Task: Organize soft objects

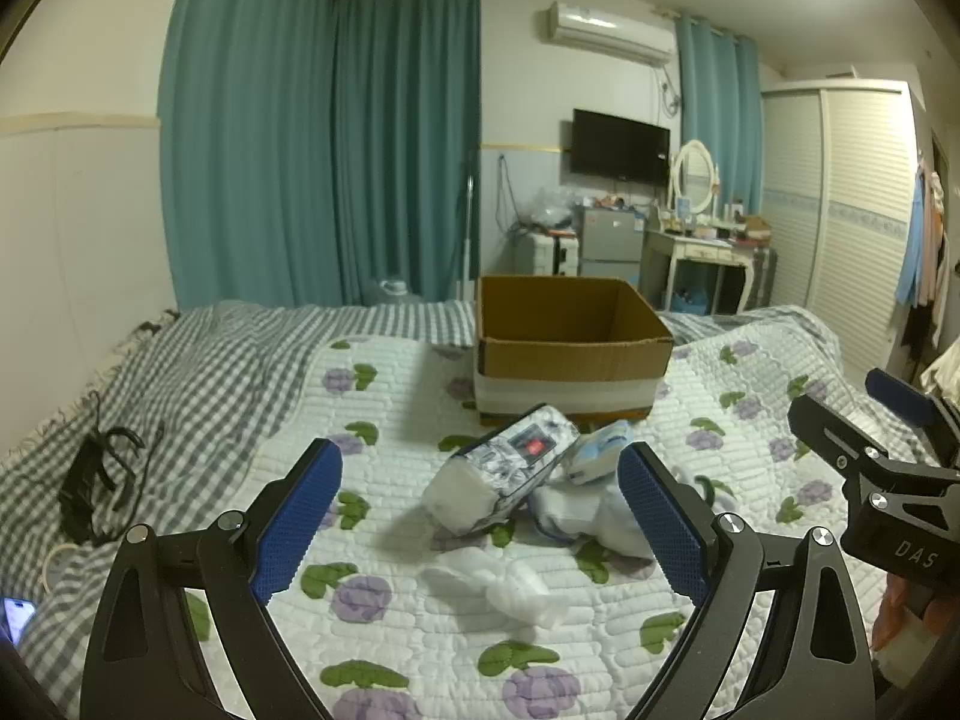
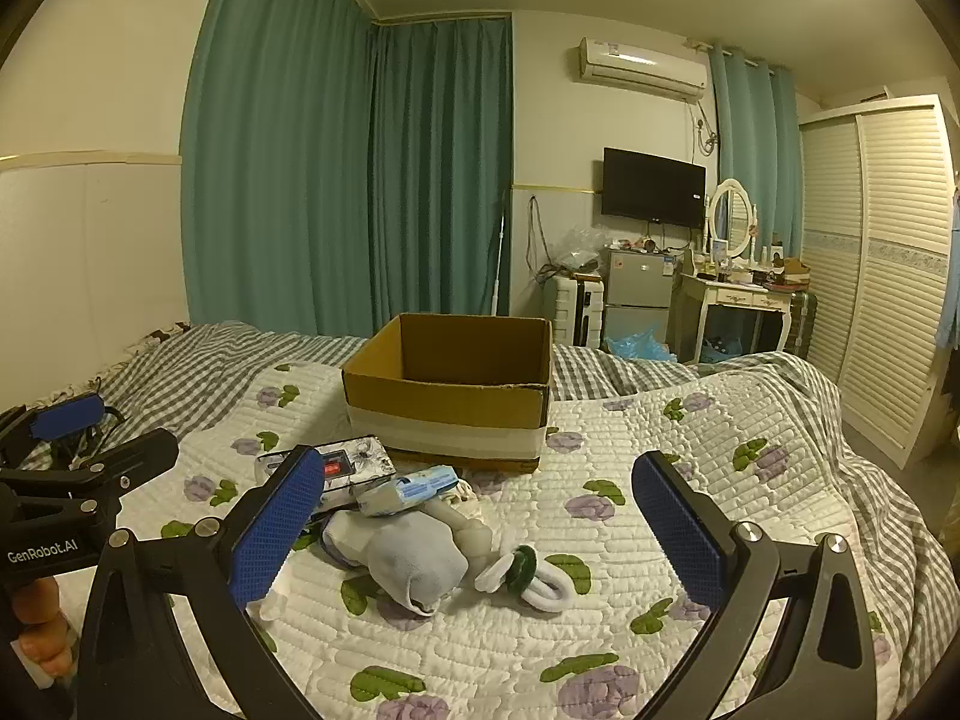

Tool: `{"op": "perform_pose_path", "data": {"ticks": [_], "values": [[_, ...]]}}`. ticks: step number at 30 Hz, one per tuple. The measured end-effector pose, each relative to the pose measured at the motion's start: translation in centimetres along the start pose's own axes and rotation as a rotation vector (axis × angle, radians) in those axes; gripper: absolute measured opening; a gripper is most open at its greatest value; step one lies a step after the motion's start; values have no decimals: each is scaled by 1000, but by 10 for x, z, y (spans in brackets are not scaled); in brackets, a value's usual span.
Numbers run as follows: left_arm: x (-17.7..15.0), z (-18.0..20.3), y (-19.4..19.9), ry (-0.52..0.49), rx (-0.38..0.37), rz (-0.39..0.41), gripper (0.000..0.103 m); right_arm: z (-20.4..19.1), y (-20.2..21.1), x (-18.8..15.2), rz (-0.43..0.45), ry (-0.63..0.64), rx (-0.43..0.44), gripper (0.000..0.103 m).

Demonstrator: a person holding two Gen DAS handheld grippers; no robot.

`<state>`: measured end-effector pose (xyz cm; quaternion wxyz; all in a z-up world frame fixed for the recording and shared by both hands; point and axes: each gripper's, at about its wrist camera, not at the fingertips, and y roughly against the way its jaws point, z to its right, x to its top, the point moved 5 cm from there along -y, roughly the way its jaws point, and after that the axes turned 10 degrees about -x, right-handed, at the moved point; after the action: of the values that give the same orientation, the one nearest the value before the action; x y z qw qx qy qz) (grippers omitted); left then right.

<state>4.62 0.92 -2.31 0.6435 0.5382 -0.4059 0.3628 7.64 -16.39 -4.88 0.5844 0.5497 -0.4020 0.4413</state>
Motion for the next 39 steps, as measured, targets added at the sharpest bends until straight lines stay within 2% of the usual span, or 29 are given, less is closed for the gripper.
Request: {"op": "perform_pose_path", "data": {"ticks": [39], "values": [[-3,-3,-2,19,17,-10,95,2,-1,-2,-15,1,3,103]]}}
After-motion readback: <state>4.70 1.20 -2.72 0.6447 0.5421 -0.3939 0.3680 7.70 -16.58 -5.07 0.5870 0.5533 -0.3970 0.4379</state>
